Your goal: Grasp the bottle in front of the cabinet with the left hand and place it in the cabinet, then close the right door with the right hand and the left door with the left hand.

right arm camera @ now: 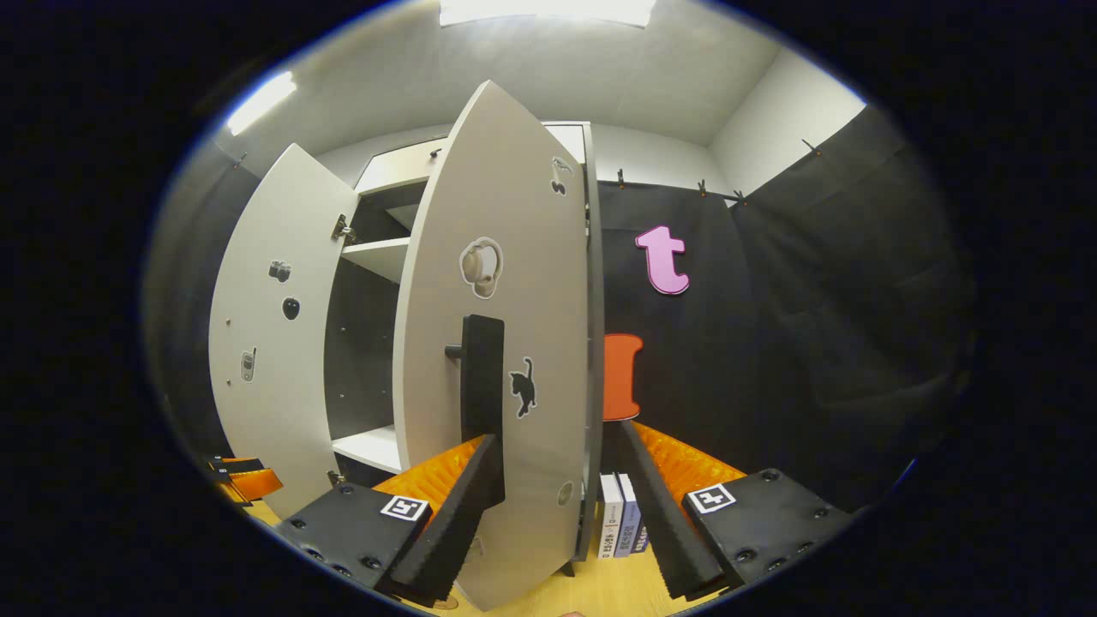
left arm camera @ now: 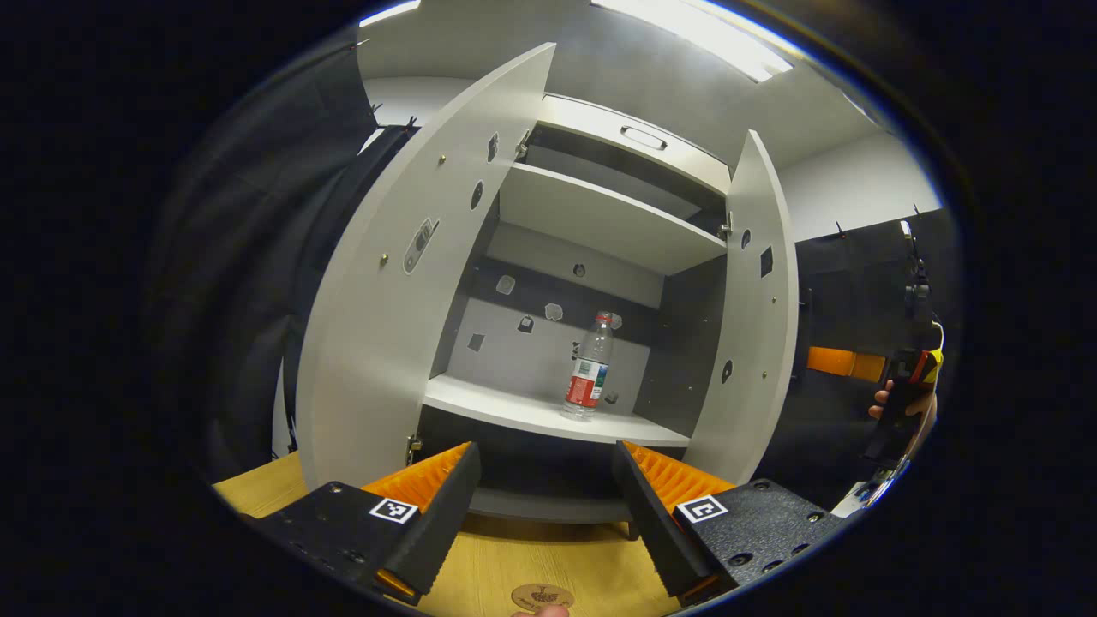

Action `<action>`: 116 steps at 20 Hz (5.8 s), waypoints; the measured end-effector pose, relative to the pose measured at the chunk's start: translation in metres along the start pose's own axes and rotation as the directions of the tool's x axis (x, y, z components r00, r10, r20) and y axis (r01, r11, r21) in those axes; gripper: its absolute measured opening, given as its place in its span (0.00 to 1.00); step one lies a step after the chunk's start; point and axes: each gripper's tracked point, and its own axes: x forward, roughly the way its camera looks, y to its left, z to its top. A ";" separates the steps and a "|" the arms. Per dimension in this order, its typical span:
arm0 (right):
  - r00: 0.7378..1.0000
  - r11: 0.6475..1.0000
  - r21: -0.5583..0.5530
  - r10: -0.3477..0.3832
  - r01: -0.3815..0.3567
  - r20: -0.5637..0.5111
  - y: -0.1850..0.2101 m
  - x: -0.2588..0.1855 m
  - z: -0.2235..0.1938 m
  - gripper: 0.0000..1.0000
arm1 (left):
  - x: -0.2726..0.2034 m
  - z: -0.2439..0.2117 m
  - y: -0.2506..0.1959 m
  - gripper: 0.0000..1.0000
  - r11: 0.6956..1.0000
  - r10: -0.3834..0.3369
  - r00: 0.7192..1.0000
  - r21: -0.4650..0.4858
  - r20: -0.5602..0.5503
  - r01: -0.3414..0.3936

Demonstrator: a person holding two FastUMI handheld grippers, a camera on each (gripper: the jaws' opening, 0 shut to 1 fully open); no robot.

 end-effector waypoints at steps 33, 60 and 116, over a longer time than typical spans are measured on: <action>0.998 0.999 -0.017 0.040 -0.041 -0.053 0.099 0.063 -0.039 0.95 | -0.031 0.173 0.226 0.94 0.888 0.435 0.851 0.018 0.294 -0.460; 0.989 0.995 0.057 -0.074 0.082 -0.125 -0.015 -0.087 -0.061 0.96 | 0.029 0.151 0.115 0.89 0.927 0.332 0.911 0.093 0.247 -0.363; 0.987 0.993 0.114 0.022 -0.004 -0.158 -0.010 -0.112 -0.076 0.96 | 0.006 0.073 -0.051 0.94 0.991 0.097 0.986 0.078 0.136 -0.109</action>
